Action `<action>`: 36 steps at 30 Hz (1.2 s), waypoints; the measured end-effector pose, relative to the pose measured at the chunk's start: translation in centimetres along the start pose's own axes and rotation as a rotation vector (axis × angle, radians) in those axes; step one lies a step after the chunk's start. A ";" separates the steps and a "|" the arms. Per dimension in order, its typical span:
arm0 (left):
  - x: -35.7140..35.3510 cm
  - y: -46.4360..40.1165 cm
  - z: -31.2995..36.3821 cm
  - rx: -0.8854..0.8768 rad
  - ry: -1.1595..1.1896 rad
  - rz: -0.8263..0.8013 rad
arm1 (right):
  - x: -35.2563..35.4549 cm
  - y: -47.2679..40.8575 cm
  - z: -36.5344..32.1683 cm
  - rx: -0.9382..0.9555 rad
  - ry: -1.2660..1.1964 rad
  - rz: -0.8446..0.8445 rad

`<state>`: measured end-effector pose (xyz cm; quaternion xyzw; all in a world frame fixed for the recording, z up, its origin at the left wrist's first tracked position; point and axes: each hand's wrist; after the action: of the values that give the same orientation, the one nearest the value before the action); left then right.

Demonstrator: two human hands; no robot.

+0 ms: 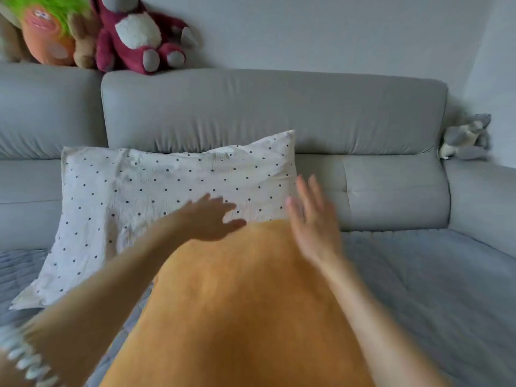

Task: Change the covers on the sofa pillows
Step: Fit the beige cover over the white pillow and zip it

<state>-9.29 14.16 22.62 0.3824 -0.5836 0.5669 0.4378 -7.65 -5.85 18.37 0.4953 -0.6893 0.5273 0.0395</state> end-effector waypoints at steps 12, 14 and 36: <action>-7.1 0.1 -4.3 0.148 0.033 -0.152 | -3.1 1.4 1.2 -0.090 0.002 -0.033; -3.9 1.0 -1.8 0.123 0.060 0.161 | -5.3 4.9 2.1 -0.012 0.164 -0.438; -5.4 18.5 5.2 0.066 0.285 0.371 | 3.9 15.5 -1.1 0.078 -0.054 0.063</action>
<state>-25.38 9.91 11.64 0.1989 -0.5574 0.7047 0.3913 -21.35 -8.24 10.40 0.4885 -0.6842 0.5413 -0.0150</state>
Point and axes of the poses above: each hand's wrist, its own y-axis away from the middle knuckle, its own x-axis out of the back of the hand, z = x × y, and after that the axes turned 12 degrees about z, right-handed
